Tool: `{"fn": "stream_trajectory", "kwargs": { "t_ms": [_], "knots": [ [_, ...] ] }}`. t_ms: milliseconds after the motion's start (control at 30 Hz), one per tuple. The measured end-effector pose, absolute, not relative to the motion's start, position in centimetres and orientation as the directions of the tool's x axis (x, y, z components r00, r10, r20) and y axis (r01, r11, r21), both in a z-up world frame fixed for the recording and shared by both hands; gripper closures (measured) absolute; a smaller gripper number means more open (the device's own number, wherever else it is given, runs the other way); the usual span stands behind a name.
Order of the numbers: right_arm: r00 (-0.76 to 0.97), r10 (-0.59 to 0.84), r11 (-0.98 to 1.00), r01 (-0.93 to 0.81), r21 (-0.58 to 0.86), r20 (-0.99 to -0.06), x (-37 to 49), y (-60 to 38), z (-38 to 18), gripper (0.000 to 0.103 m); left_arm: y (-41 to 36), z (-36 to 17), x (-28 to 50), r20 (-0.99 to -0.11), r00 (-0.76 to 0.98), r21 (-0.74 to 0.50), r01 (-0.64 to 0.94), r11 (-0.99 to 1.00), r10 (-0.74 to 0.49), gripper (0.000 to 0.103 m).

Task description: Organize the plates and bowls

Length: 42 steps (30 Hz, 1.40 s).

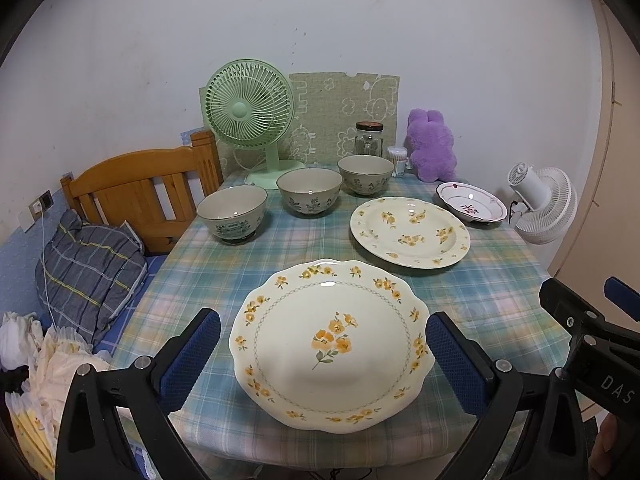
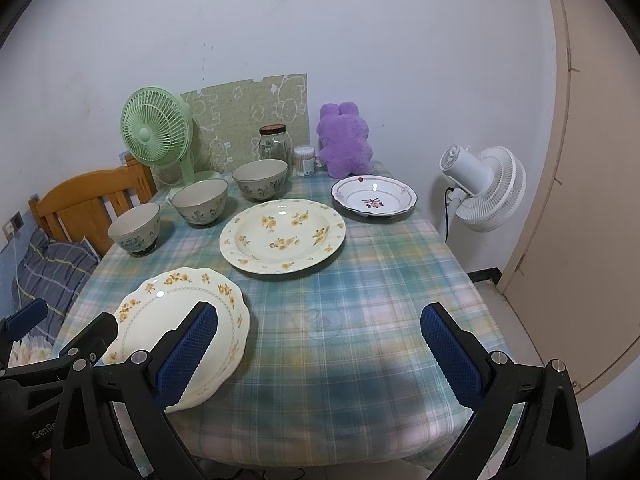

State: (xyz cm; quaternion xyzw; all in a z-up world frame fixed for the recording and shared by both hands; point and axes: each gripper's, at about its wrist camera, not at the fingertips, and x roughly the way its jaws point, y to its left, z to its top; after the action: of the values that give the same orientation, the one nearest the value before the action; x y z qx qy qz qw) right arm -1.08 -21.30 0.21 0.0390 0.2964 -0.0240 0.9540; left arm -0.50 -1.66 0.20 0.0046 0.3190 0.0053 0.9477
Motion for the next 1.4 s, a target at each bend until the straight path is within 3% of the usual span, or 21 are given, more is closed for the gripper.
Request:
{"fn": "stream_trajectory", "kwargs": {
  "t_ms": [867, 1400],
  "knots": [
    [0.822, -0.023, 0.996, 0.07, 0.061, -0.57, -0.9, -21.4, 0.1, 0.0, -1.7, 0.0, -0.4, -0.608, 0.794, 0.014, -0.009, 1.0, 0.016, 0.001],
    [0.781, 0.003, 0.996, 0.053, 0.072, -0.625, 1.6, -19.0, -0.9, 0.001, 0.6, -1.1, 2.4, -0.676, 0.736, 0.03, -0.027, 0.999, 0.041, 0.006]
  ]
}}
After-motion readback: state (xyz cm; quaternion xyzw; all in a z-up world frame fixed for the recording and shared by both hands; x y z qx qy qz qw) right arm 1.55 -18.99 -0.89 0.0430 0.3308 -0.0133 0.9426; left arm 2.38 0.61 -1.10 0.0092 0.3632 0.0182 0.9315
